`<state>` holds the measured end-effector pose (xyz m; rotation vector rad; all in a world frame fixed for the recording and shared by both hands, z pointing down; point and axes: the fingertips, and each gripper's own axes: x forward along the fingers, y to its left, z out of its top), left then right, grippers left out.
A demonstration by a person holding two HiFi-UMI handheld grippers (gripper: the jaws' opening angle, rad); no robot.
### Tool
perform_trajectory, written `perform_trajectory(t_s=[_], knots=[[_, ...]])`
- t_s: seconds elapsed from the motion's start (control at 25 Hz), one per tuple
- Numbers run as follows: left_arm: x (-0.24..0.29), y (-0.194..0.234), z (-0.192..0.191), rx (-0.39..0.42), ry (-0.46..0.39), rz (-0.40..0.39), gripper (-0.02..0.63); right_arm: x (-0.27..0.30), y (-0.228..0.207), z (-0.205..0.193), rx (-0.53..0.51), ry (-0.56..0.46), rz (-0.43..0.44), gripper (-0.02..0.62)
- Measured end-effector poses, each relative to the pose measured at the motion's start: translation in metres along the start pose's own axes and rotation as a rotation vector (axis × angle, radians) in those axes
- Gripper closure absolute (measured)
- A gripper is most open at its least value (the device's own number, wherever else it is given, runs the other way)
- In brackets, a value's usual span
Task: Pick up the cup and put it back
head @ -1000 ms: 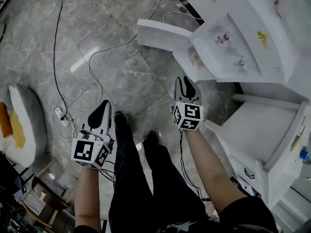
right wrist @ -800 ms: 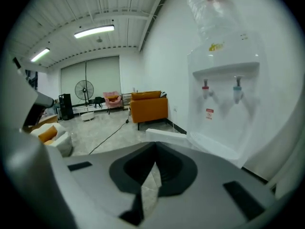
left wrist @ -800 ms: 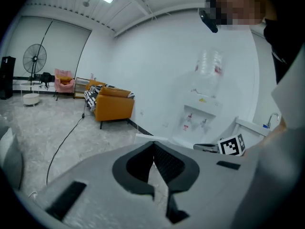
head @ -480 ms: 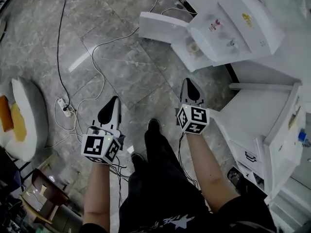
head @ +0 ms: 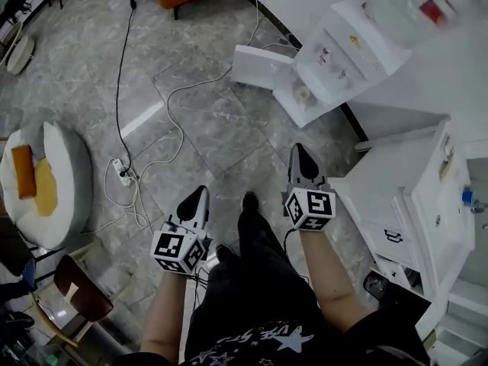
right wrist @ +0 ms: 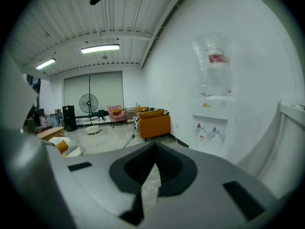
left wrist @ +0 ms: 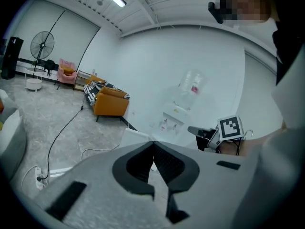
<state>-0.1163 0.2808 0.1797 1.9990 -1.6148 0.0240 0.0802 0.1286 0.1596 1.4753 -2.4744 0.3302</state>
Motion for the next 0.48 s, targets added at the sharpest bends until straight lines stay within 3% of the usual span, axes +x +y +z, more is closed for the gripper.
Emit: perform_trajectory(t_s=[0.48], knots=[[-0.135, -0.045, 0.012, 0.010, -0.047, 0.020, 0.597, -0.137, 0.094, 0.048, -0.077, -0.076, 0.136, 0.591]])
